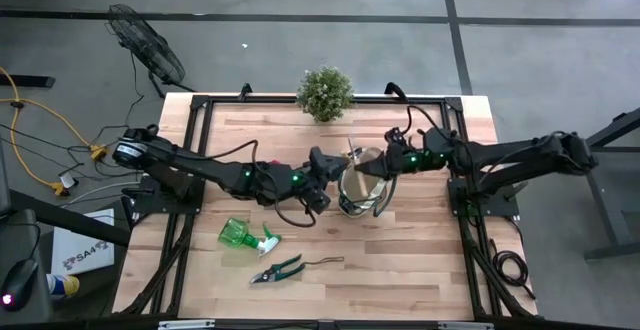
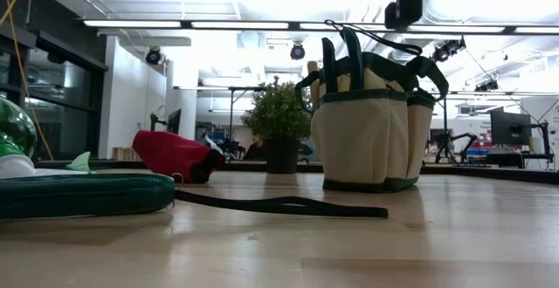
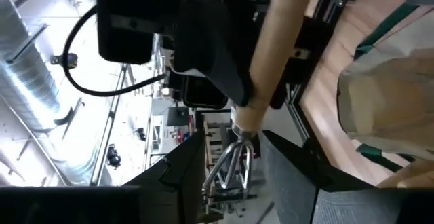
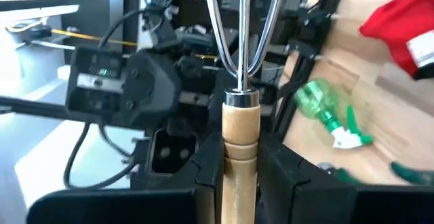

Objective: Pick & Place Garden tools in Gardening bag
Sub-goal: Put the hand rake into the gardening bag

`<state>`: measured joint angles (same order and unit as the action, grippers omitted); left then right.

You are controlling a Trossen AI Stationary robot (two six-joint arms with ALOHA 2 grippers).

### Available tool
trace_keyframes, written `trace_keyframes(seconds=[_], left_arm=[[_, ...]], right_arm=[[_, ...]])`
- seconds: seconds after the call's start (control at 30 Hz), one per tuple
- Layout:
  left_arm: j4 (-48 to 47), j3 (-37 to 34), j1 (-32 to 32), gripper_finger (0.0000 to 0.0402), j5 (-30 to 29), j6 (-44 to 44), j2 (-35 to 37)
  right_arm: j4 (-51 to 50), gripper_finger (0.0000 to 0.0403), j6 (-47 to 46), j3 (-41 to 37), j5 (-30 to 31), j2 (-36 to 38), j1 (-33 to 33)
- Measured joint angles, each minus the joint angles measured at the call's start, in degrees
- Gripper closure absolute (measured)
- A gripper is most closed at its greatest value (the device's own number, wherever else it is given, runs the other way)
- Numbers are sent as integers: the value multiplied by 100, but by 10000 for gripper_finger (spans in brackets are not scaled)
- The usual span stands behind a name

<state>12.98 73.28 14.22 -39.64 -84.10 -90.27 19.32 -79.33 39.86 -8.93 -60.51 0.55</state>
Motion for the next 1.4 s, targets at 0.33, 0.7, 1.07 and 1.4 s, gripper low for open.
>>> trace_keyframes(seconds=[0.33, 0.7, 1.07, 1.4], left_arm=[[-144, 0, -42, 261, 190, -464, -1], [-152, 0, -109, 261, 499, -729, -1], [-163, -4, -146, 261, 629, -758, -1], [-314, -7, -146, 266, 608, -758, -6]], right_arm=[[214, 352, -20, 0, 322, 2, -415], [219, 352, -13, 0, 695, -46, -732], [1406, 352, -162, 0, 553, -874, -732], [1740, 352, -183, 0, 542, -1088, -732]])
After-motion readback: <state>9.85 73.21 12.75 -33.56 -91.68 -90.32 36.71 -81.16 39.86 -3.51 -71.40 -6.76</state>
